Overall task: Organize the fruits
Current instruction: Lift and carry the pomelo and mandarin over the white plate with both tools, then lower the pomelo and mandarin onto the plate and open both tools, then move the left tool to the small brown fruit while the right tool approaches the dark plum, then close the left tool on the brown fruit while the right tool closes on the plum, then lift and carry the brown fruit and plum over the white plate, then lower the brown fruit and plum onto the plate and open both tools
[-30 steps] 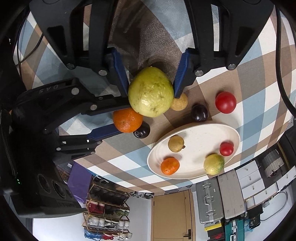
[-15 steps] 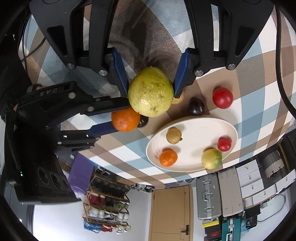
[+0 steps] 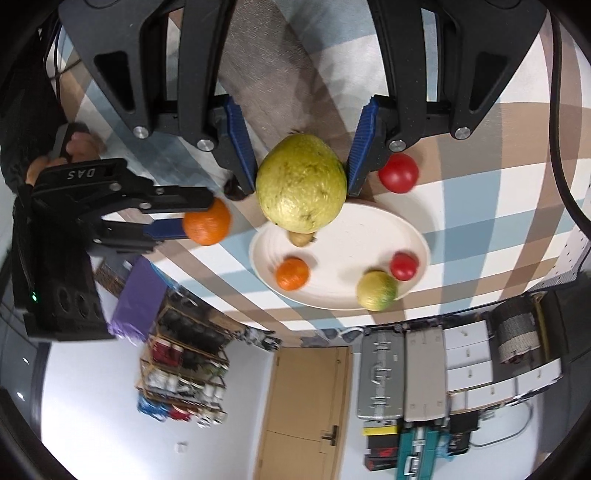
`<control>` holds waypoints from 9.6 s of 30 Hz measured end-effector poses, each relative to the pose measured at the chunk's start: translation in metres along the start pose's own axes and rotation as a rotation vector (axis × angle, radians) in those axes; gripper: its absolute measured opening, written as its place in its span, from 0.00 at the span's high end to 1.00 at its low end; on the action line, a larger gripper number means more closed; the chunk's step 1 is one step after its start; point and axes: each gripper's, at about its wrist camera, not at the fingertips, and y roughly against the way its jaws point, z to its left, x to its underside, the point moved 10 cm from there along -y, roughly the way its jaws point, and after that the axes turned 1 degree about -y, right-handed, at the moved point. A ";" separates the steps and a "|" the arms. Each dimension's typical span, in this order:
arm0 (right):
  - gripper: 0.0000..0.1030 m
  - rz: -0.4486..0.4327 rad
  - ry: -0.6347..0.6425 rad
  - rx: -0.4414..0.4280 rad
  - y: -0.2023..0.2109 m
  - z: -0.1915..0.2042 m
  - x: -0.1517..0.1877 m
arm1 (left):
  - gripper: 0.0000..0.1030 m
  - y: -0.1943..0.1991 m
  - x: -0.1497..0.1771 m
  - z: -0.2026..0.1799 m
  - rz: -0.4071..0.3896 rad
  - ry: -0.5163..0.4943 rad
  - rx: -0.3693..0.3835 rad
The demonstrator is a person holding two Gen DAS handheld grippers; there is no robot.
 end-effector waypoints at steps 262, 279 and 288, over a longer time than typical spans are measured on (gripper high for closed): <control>0.73 -0.175 -0.194 0.238 -0.009 -0.055 -0.065 | 0.78 -0.041 -0.043 0.078 -0.063 0.151 -0.216; 0.73 -0.159 -0.197 0.239 -0.050 -0.052 -0.082 | 0.78 -0.053 -0.052 0.084 -0.073 0.126 -0.216; 0.69 -0.150 -0.190 0.227 -0.055 -0.052 -0.080 | 0.78 -0.051 -0.053 0.077 -0.080 0.105 -0.225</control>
